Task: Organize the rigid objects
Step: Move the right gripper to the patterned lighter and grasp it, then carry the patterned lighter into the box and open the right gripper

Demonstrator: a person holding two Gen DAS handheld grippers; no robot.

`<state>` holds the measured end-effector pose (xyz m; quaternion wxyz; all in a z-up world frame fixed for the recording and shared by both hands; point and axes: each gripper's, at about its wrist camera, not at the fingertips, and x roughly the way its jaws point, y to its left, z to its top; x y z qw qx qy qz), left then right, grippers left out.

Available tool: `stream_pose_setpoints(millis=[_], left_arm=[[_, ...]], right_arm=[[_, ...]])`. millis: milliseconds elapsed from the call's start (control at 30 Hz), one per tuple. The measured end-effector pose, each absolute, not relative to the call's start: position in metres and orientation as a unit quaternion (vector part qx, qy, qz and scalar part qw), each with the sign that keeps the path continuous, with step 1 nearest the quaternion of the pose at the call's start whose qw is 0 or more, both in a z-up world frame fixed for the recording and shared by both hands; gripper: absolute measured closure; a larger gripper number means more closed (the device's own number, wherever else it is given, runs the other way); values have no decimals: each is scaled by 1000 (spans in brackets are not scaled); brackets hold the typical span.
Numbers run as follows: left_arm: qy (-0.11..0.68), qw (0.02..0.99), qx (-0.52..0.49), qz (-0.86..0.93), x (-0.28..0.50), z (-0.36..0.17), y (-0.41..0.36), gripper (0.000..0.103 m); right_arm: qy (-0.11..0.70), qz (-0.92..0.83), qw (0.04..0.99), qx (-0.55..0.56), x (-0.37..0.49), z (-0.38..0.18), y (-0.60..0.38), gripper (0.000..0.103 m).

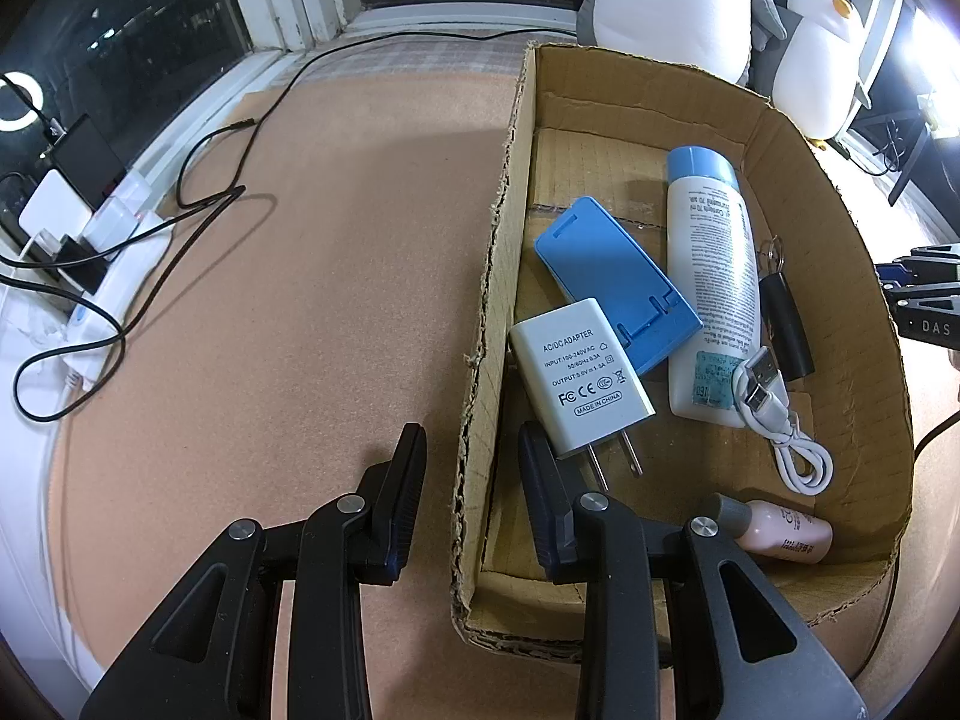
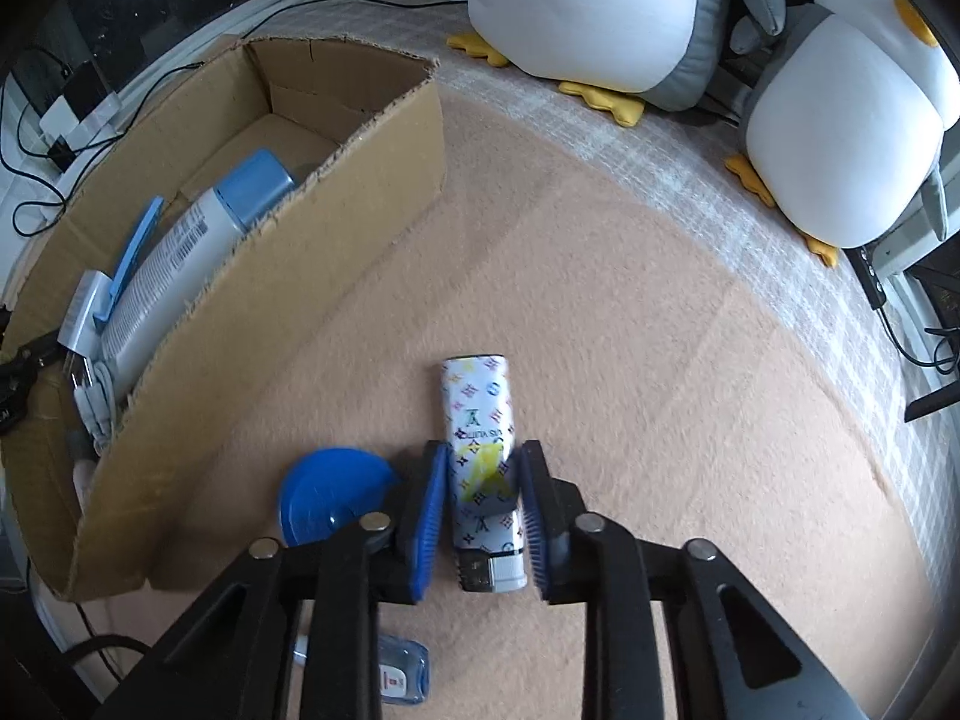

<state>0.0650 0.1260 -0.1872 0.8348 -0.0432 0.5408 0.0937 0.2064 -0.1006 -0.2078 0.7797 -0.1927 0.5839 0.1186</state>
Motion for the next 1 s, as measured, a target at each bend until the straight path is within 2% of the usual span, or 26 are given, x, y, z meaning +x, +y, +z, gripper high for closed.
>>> stream_pose_setpoints(millis=[667, 1000], left_arm=[[540, 835, -37, 95, 63, -188, 124, 73], [540, 835, -36, 96, 63, -187, 124, 73]], right_arm=[[560, 94, 810, -144, 189, -193, -127, 82], [521, 110, 836, -136, 168, -152, -113, 82]])
